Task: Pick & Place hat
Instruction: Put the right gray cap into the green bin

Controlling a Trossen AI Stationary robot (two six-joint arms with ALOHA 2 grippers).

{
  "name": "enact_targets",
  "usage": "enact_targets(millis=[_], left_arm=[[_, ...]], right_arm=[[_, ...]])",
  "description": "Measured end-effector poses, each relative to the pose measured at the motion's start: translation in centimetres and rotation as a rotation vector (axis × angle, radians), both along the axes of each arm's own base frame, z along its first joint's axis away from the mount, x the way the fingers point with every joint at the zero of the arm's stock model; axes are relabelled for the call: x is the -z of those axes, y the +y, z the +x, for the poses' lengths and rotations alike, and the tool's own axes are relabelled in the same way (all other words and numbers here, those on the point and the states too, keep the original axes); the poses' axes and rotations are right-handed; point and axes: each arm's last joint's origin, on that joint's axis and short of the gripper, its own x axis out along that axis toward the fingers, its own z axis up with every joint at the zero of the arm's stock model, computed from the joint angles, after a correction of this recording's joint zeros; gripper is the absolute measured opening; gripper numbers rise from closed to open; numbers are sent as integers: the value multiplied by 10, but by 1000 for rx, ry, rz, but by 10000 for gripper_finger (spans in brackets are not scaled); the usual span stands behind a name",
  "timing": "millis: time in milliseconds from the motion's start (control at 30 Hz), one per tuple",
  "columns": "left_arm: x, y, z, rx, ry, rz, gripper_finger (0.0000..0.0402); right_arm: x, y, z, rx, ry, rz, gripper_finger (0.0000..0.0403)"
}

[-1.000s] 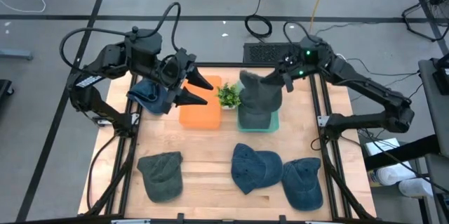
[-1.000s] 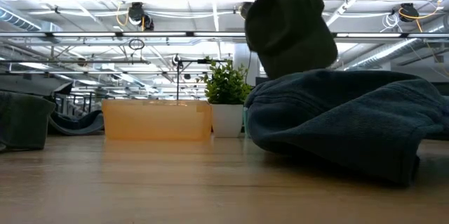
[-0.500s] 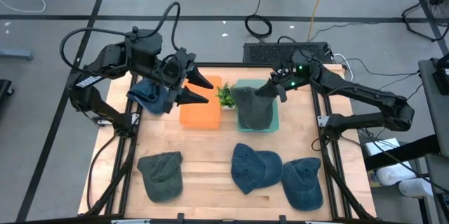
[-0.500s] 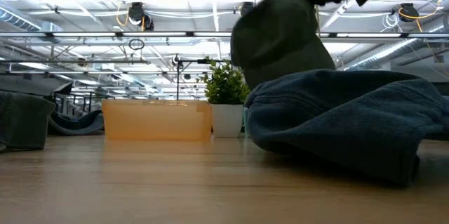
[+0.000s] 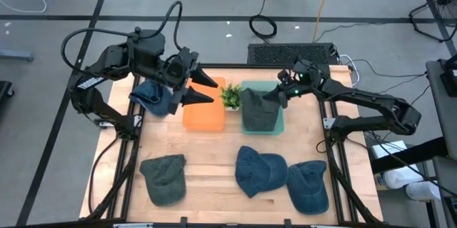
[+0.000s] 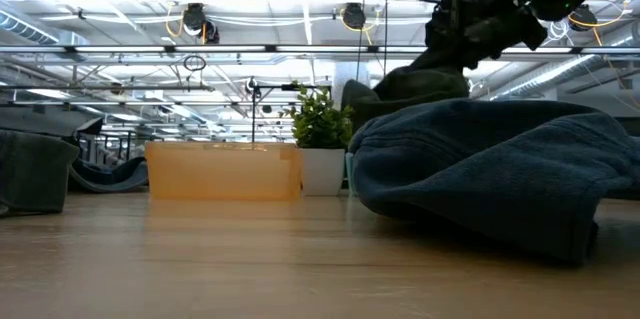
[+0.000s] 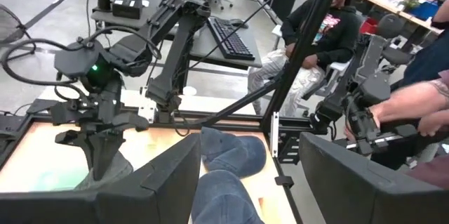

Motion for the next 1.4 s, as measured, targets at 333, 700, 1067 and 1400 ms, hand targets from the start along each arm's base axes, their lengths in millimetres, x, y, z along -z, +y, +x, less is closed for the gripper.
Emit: enact_targets(millis=[333,700,1067,1400], left_arm=[[0,0,1,3,-3,18,251],[0,0,1,-2,2,1,251],[0,0,1,-18,10,-26,251],[0,0,1,-26,17,-53,250]], right_arm=[[16,-4,2,12,67,-130,0],[19,-6,2,41,129,-360,0],[51,-10,18,3,304,-499,0],[69,-15,23,8,421,-564,0]])
